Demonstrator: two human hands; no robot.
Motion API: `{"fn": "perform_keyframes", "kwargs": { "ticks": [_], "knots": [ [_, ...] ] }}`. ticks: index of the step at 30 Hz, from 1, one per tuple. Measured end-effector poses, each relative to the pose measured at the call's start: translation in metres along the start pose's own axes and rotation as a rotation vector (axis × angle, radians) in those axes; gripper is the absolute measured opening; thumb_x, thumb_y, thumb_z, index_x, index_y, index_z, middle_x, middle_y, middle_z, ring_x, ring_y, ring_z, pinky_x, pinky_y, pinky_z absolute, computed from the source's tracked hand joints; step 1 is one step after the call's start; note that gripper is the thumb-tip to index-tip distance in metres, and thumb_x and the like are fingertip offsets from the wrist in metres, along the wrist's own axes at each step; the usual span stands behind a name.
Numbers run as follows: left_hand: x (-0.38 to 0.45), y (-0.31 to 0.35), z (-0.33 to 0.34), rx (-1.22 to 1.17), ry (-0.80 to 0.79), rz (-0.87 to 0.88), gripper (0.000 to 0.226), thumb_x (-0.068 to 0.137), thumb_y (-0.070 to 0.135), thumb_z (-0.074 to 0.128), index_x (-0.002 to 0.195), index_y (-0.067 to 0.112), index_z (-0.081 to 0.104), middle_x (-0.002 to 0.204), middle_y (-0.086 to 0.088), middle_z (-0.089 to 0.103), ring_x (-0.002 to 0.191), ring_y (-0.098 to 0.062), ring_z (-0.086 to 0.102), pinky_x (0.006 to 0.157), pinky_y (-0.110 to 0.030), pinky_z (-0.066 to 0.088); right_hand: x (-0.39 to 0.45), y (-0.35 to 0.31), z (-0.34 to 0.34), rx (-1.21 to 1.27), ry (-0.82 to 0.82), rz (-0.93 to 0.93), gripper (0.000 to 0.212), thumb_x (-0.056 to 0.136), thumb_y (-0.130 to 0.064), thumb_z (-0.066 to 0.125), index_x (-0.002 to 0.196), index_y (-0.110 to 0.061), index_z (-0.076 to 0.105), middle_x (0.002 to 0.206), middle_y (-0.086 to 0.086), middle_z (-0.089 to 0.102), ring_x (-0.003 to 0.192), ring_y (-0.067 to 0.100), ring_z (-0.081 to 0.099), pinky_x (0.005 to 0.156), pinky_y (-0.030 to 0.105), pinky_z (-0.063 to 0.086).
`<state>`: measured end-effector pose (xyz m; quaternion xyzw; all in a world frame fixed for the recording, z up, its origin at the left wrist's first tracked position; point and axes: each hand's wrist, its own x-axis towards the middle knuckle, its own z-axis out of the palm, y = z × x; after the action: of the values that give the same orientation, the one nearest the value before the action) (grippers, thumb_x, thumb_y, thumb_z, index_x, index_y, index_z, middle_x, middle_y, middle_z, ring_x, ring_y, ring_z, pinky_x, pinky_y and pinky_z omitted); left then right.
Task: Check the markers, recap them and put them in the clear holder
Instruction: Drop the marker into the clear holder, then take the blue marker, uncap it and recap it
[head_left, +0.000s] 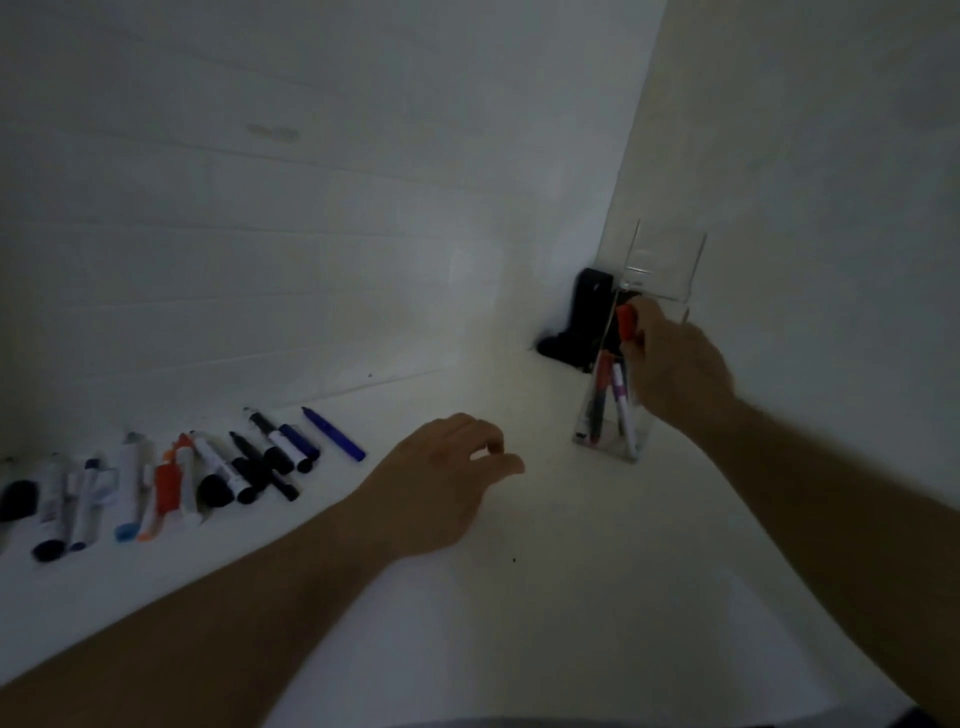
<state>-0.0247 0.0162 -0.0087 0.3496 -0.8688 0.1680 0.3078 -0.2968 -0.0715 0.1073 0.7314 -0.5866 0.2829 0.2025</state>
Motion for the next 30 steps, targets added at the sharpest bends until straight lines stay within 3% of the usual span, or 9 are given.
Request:
{"fn": "perform_keyframes", "kwargs": {
  "ticks": [7,13,15,17,19,22,24,27,30],
  "knots": [
    [-0.001,-0.002,0.001,-0.01,0.0,-0.002,0.041,0.09,0.008,0.054,0.126,0.025,0.063,0.117,-0.002,0.059,0.102,-0.021,0.057,0.08,-0.04,0.048,-0.014,-0.004,0.008,-0.088,-0.066,0.079,0.031,0.102,-0.039,0.033,0.133,-0.034,0.035,0.083,0.014,0.05,0.068,0.029,0.052,0.065,0.041,0.053],
    [-0.002,-0.009,-0.002,-0.058,0.038,-0.052,0.034,0.091,0.01,0.053,0.116,0.024,0.07,0.109,0.0,0.064,0.097,-0.018,0.059,0.079,-0.038,0.05,-0.018,0.001,0.006,-0.185,-0.094,0.073,0.045,0.1,-0.039,0.042,0.143,-0.027,0.033,0.077,0.003,0.041,0.079,0.025,0.043,0.074,0.041,0.05],
    [-0.004,-0.014,-0.002,-0.074,0.032,-0.066,0.033,0.091,0.011,0.051,0.113,0.024,0.072,0.106,0.001,0.065,0.095,-0.016,0.059,0.081,-0.034,0.049,-0.017,-0.001,0.006,-0.153,-0.102,0.11,0.049,0.098,-0.037,0.044,0.145,-0.027,0.032,0.085,0.008,0.05,0.082,0.027,0.045,0.076,0.042,0.048],
    [-0.005,-0.018,-0.003,-0.095,0.037,-0.081,0.032,0.09,0.011,0.052,0.11,0.023,0.073,0.105,0.002,0.066,0.094,-0.015,0.059,0.082,-0.029,0.047,-0.016,-0.004,0.007,-0.137,-0.076,0.125,0.057,0.094,-0.035,0.049,0.147,-0.027,0.029,0.107,0.013,0.06,0.095,0.031,0.051,0.08,0.045,0.049],
    [-0.004,-0.019,-0.006,-0.091,0.057,-0.109,0.03,0.087,0.008,0.058,0.106,0.024,0.075,0.104,0.003,0.067,0.093,-0.013,0.059,0.083,-0.025,0.045,-0.017,-0.013,0.009,-0.14,0.006,0.076,0.062,0.089,-0.031,0.054,0.147,-0.026,0.032,0.119,0.012,0.056,0.103,0.034,0.052,0.081,0.046,0.049],
    [-0.002,-0.027,-0.019,-0.051,0.087,-0.18,0.03,0.082,0.003,0.064,0.099,0.024,0.078,0.101,0.003,0.069,0.092,-0.017,0.061,0.082,-0.028,0.046,-0.028,-0.049,0.014,-0.053,0.102,-0.155,0.061,0.08,-0.022,0.059,0.14,-0.024,0.047,0.116,0.009,0.055,0.099,0.032,0.051,0.08,0.043,0.049],
    [-0.003,-0.04,-0.035,0.026,0.11,-0.254,0.036,0.076,0.0,0.057,0.094,0.024,0.079,0.099,0.001,0.071,0.088,-0.023,0.062,0.08,-0.035,0.049,-0.039,-0.086,0.026,0.154,0.021,-0.274,0.054,0.081,-0.02,0.058,0.135,-0.026,0.052,0.116,0.006,0.057,0.101,0.028,0.053,0.086,0.042,0.05],
    [-0.013,-0.065,-0.065,0.196,0.162,-0.465,0.047,0.064,-0.003,0.046,0.088,0.023,0.078,0.095,-0.004,0.073,0.083,-0.032,0.059,0.076,-0.042,0.049,-0.053,-0.144,0.055,0.494,-0.246,-0.276,0.045,0.089,-0.02,0.06,0.133,-0.027,0.056,0.118,0.001,0.058,0.103,0.019,0.054,0.096,0.035,0.047],
    [-0.03,-0.085,-0.088,0.305,0.24,-0.711,0.052,0.065,-0.001,0.037,0.09,0.021,0.077,0.099,-0.007,0.071,0.092,-0.034,0.054,0.083,-0.043,0.048,-0.062,-0.183,0.088,0.647,-0.411,-0.35,0.04,0.092,-0.026,0.06,0.132,-0.027,0.06,0.12,0.004,0.06,0.105,0.021,0.058,0.097,0.039,0.05]
  ]
}}
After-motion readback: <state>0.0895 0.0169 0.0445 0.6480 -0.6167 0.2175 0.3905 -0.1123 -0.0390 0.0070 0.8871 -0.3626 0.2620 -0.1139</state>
